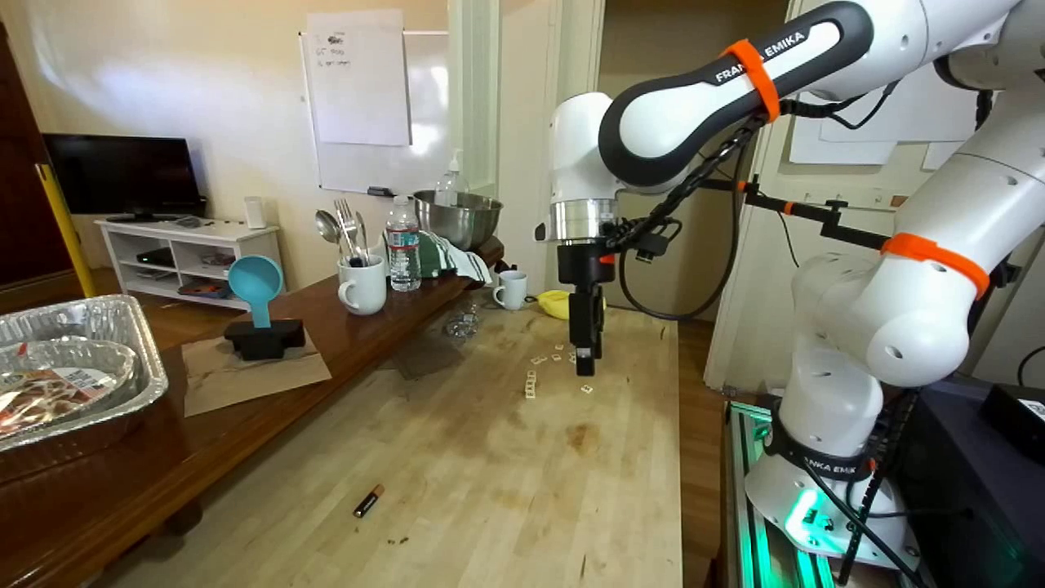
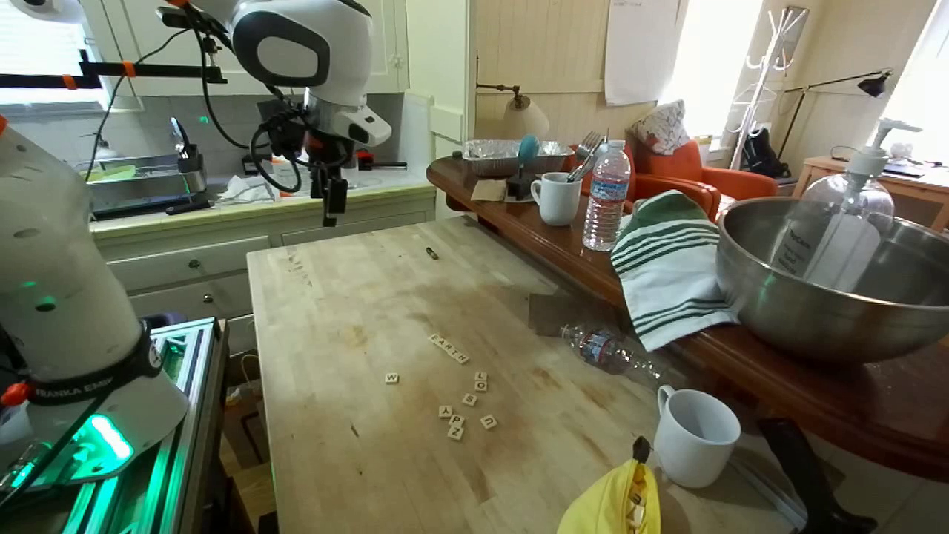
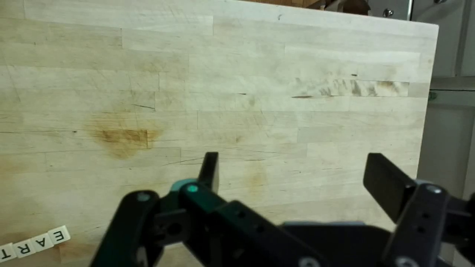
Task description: Spell the word 'Earl'.
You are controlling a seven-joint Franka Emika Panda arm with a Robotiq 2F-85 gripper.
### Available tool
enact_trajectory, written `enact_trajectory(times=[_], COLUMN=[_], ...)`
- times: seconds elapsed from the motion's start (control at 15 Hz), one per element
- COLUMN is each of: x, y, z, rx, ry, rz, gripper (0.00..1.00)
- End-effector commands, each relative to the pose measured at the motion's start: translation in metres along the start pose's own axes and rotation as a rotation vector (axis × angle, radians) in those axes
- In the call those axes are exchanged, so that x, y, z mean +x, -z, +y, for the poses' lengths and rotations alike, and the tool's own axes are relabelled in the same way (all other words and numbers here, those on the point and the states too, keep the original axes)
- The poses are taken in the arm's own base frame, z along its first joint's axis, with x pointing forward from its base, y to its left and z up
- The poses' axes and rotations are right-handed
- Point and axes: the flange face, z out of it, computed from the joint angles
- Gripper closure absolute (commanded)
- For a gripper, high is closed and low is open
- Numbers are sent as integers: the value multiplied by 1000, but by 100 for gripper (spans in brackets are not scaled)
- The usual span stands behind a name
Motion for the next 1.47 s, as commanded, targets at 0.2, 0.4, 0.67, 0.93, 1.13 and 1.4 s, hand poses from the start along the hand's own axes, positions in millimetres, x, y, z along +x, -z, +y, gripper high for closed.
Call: enact_trajectory(times=[0.2, 0.4, 0.67, 0.93, 1.13, 1.4], x=[37, 54, 69, 72, 65, 67], y=[-4, -11, -20, -27, -26, -30], z=[64, 90, 122, 162, 162, 175], rx=[-27, -86, -219, -309, -290, -289], ry=[-168, -165, -97, -93, -120, -140], rz=[110, 156, 158, 128, 123, 107], gripper=[0, 0, 0, 0, 0, 0])
